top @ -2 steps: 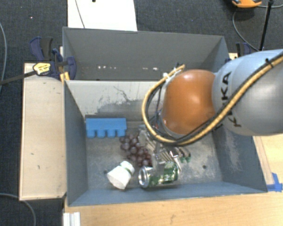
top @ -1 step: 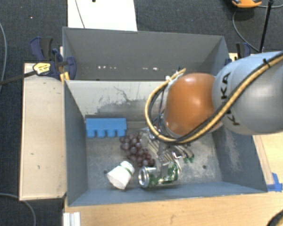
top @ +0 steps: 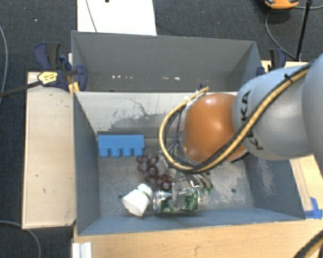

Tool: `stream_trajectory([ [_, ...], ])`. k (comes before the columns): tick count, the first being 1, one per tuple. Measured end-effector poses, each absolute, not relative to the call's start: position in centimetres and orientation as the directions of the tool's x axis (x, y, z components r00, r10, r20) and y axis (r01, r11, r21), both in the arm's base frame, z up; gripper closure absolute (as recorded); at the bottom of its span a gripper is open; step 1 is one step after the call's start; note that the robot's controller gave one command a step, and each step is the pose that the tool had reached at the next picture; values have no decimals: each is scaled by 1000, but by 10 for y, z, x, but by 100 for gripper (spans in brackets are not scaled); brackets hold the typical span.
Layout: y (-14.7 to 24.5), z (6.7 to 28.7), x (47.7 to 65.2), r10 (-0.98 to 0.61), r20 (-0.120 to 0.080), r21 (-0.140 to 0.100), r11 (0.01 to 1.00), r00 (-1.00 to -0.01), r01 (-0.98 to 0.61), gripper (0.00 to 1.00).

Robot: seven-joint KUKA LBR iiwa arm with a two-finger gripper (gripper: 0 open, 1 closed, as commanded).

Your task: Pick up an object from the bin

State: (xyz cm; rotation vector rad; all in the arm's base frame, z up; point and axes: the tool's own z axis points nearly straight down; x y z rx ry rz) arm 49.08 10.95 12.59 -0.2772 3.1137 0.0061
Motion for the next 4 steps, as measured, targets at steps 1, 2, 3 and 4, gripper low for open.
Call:
stream_trajectory([
  [1,118,98,481,-360,-18,-1,933,-933,-360,100],
  [2,118,98,481,-359,-17,-1,933,-933,-359,100],
  [3,117,140,476,-364,-7,1,931,-931,-364,100],
  [4,103,210,507,-473,-15,-2,881,-881,-473,100],
])
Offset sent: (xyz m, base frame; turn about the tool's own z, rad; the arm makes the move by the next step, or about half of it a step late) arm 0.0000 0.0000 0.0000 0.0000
